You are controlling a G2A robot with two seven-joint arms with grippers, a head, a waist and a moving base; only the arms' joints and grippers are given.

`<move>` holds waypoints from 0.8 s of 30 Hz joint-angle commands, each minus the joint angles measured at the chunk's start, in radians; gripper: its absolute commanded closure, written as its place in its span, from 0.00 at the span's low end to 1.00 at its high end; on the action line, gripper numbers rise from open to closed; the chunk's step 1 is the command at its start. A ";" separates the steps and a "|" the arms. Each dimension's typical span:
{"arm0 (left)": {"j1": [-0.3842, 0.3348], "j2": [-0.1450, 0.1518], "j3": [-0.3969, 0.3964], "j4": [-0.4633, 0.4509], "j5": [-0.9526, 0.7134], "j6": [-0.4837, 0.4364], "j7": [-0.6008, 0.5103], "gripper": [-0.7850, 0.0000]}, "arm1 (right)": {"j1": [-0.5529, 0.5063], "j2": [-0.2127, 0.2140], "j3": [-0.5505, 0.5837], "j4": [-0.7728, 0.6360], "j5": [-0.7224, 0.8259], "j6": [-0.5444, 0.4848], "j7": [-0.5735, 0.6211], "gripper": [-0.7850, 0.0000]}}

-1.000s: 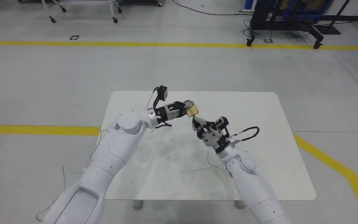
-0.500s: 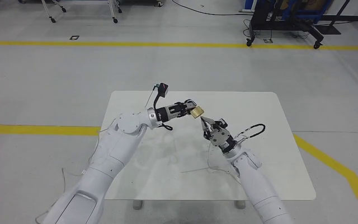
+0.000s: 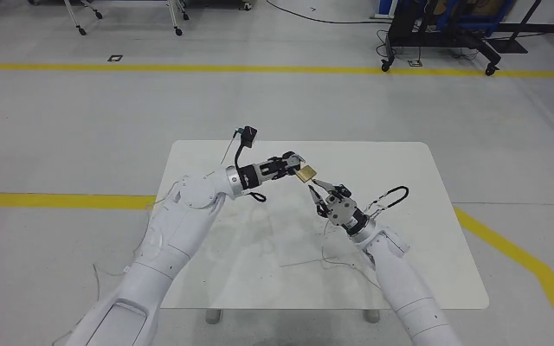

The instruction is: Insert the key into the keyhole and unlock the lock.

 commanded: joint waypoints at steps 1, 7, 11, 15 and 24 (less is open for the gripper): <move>-0.002 0.002 -0.002 -0.005 0.026 0.009 0.008 1.00 | -0.006 0.003 0.008 -0.008 -0.009 -0.006 0.004 0.00; -0.007 0.009 0.004 -0.022 0.137 0.058 0.030 1.00 | -0.105 0.035 0.118 -0.129 -0.126 -0.095 -0.010 0.00; -0.015 0.006 0.052 -0.022 0.204 0.127 -0.040 1.00 | -0.229 0.056 0.236 -0.292 -0.221 -0.185 -0.107 0.00; -0.043 -0.005 0.135 -0.012 0.295 0.187 -0.134 1.00 | -0.310 0.063 0.304 -0.395 -0.229 -0.219 -0.179 0.00; -0.085 -0.039 0.242 0.059 0.346 0.205 -0.181 0.88 | -0.310 0.063 0.304 -0.395 -0.229 -0.219 -0.179 0.00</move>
